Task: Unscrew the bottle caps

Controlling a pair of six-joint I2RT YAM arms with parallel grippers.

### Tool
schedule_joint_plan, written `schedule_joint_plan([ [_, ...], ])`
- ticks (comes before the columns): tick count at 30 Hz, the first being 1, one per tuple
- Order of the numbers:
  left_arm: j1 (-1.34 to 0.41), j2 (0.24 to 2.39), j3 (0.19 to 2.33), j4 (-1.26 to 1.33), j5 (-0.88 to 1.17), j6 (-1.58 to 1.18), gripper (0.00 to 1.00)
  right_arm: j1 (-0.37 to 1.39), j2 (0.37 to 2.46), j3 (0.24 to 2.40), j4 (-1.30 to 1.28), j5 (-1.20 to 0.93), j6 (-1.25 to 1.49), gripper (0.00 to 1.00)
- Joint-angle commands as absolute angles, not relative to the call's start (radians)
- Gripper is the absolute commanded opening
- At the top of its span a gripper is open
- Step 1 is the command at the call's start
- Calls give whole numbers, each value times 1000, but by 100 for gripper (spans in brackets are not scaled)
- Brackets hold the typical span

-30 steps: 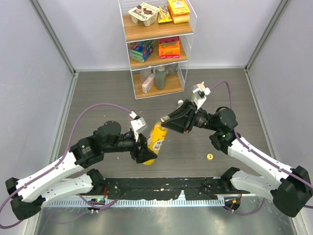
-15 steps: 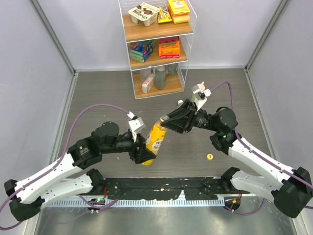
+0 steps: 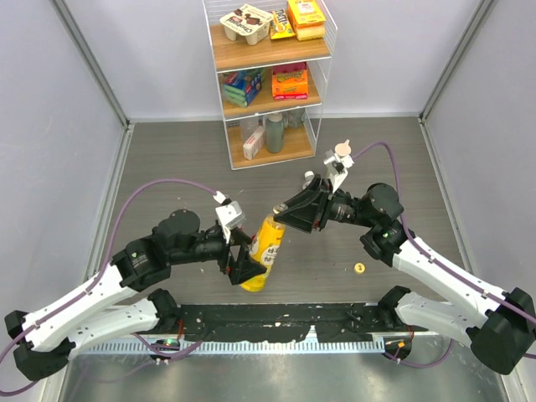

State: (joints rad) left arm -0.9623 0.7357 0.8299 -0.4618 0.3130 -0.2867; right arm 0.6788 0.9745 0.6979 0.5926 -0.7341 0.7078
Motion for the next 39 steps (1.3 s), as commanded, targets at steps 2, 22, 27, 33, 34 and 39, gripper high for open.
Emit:
schedule_joint_plan([
  [2, -963, 693, 880, -426, 290, -264, 100, 687, 951, 761, 467, -742, 622, 2],
  [22, -963, 695, 960, -646, 212, -167, 100, 687, 991, 933, -66, -451, 229, 2],
  [27, -962, 701, 934, -676, 80, -140, 100, 690, 1061, 966, -46, -322, 221, 2],
  [33, -963, 706, 888, -658, 69, -115, 100, 707, 1149, 1003, 27, -163, 212, 1],
  [34, -963, 701, 881, -646, 78, -114, 100, 715, 1170, 1014, 40, -131, 204, 1],
  [39, -965, 652, 847, -609, 40, -129, 100, 773, 1239, 1066, 81, 68, 140, 1],
])
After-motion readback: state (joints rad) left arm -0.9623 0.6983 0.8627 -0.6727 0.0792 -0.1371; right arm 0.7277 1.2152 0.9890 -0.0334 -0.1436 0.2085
